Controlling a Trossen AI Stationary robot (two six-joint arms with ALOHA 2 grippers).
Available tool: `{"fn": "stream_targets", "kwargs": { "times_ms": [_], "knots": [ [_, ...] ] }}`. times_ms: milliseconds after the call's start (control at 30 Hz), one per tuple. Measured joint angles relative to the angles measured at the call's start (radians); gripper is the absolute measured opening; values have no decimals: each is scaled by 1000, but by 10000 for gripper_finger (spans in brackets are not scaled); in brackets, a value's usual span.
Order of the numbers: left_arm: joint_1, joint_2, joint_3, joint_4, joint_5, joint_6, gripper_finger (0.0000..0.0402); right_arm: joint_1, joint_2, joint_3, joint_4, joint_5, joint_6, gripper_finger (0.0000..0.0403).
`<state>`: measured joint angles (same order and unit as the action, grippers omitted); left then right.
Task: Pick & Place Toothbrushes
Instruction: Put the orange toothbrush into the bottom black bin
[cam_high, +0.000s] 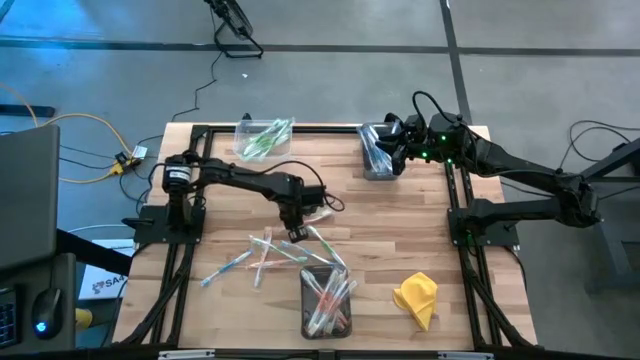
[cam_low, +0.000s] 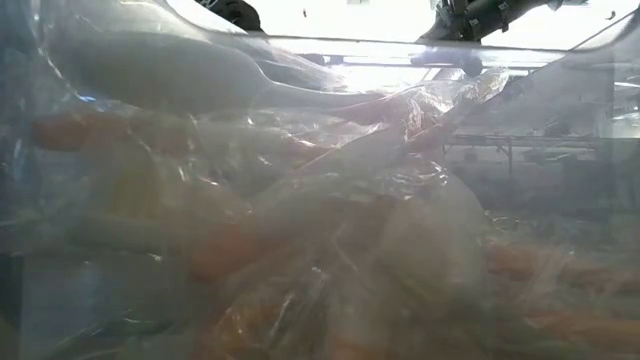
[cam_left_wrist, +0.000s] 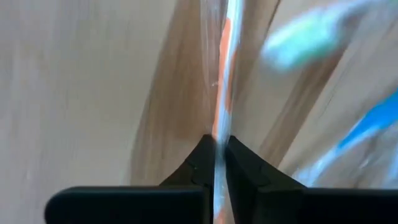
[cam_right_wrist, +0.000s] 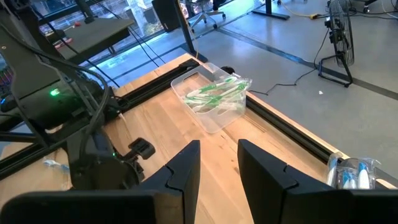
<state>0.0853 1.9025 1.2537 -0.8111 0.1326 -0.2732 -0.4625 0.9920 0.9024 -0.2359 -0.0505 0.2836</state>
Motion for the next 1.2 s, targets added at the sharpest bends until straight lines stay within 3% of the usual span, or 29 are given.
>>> {"fn": "stream_targets", "kwargs": {
  "times_ms": [267,567,900,1200],
  "knots": [
    [12,2,167,-268,-174,114,11,0,0,0,0,0,0,100],
    [110,0,350,-382,-188,217,10,0,-5,0,0,-45,0,100],
    [220,-1,541,-348,-58,353,10,0,-72,0,0,-283,6,100],
    [282,-2,697,-196,148,402,10,0,-145,0,0,-316,6,100]
  ]
}}
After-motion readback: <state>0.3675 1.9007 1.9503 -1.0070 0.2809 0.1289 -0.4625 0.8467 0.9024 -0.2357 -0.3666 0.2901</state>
